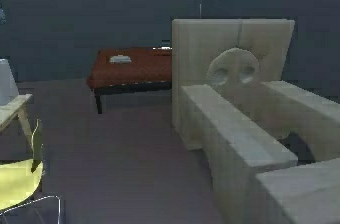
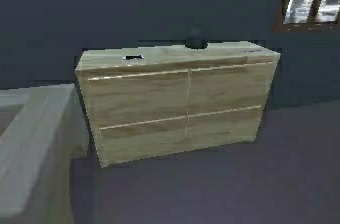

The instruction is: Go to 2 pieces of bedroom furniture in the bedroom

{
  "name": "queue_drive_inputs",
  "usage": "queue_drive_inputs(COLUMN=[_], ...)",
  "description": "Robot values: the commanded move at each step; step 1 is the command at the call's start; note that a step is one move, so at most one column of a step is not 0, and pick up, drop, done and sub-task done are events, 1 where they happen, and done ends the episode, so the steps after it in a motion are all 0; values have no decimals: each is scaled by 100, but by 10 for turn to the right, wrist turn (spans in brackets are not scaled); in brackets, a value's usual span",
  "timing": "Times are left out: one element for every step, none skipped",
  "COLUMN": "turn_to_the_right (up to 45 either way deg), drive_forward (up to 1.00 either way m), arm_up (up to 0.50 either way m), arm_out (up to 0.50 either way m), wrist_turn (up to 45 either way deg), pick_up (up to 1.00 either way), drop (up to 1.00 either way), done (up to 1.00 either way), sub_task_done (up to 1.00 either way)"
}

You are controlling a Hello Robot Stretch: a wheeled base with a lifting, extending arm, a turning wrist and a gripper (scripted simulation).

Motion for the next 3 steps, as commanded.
queue_drive_inputs(turn_to_the_right=[270, 0, -390], drive_forward=[0, 0, 0], arm_up=[0, 0, 0], arm_out=[0, 0, 0], wrist_turn=[0, 0, 0], pick_up=[0, 0, 0], drop=[0, 0, 0], done=[0, 0, 0], sub_task_done=[0, 100, 0])
